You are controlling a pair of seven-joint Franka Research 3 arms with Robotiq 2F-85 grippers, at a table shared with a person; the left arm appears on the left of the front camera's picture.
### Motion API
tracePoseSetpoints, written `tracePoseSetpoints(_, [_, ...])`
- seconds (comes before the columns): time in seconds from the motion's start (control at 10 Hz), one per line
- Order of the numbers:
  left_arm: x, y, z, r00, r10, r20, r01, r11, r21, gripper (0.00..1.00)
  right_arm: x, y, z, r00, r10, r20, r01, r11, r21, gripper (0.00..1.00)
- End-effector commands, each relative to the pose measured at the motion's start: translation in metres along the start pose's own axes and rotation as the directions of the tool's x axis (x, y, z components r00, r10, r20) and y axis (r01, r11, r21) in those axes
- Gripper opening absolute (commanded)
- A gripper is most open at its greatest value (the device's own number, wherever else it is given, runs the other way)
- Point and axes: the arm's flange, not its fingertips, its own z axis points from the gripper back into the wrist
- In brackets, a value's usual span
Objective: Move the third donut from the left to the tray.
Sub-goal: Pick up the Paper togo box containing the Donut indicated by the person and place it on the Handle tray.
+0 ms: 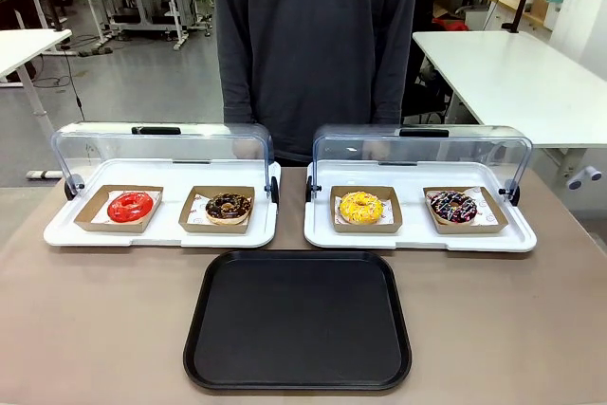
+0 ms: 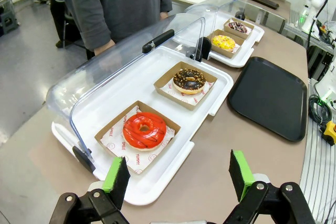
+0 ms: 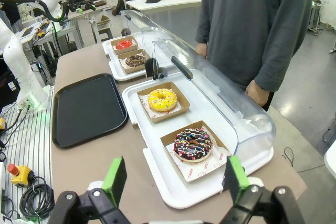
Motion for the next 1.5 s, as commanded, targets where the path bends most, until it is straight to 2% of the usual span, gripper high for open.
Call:
tracePoseSetpoints(0.0, [0.0021, 0.0011, 0.0009, 1.0, -0.008, 0.004, 0.008, 1.0, -0.007, 1.0, 0.0004, 0.0009, 0.0006, 1.0, 0.009, 0.006, -0.009, 1.0, 0.005, 1.0])
tracePoseSetpoints(1.4, [0.0021, 0.0011, 0.0009, 1.0, -0.008, 0.004, 0.008, 1.0, -0.007, 1.0, 0.0004, 0.0009, 0.0006, 1.0, 0.009, 0.006, -0.009, 1.0, 0.005, 1.0])
